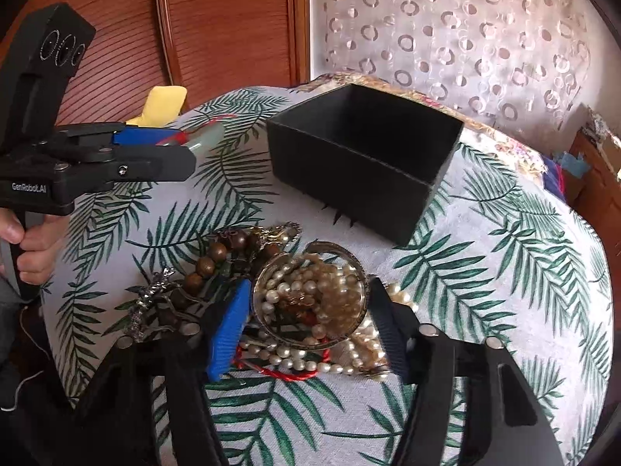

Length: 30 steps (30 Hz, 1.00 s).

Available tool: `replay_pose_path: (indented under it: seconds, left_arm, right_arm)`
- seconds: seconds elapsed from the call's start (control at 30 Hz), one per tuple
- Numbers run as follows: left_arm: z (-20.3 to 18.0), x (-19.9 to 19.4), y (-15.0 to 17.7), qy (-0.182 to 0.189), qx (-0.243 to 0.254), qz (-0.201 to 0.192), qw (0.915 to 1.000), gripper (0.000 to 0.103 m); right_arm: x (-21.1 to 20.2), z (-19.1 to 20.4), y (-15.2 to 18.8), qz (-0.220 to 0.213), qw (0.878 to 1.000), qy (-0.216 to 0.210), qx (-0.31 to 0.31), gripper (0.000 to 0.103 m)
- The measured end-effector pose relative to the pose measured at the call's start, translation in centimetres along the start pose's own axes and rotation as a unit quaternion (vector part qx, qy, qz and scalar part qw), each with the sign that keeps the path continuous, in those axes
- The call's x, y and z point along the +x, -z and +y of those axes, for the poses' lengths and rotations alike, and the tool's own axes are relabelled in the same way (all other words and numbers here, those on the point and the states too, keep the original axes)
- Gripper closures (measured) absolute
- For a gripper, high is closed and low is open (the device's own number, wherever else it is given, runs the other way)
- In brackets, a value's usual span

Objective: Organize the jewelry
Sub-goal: 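Lift the jade bangle toward the black box with the left gripper while the right gripper grasps the silver bangle, then lower both bangles into the black box and open both grippers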

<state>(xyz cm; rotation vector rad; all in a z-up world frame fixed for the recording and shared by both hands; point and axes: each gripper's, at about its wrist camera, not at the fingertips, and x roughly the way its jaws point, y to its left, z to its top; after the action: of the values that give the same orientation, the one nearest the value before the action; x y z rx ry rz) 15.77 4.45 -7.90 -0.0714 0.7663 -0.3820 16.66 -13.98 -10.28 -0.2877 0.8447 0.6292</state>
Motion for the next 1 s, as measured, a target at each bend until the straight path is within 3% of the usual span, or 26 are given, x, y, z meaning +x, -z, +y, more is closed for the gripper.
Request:
replay_pose_path:
  seconds: [0.43,0.7,1.0]
  left_arm:
    - [-1.2,-0.1,-1.2,-0.009,0.012,-0.009,0.9998,0.034]
    - [-2.2,1.2,-4.6,-0.015,0.031,-0.017,0.9992,0.034]
    - [-3.7,4.5,-8.4,-0.024,0.056,-0.004,0.9982,0.034]
  right_arm:
    - [-3.1,-2.0,-1.3,-0.043,0.999,-0.002,0.006,0.04]
    - [-5.8,-4.5,-3.9,-0.078,0.997,0.017,0.013,0.04]
    - [-6.4,-7.1,-5.1,-0.087,0.995,0.042,0.025,0.04]
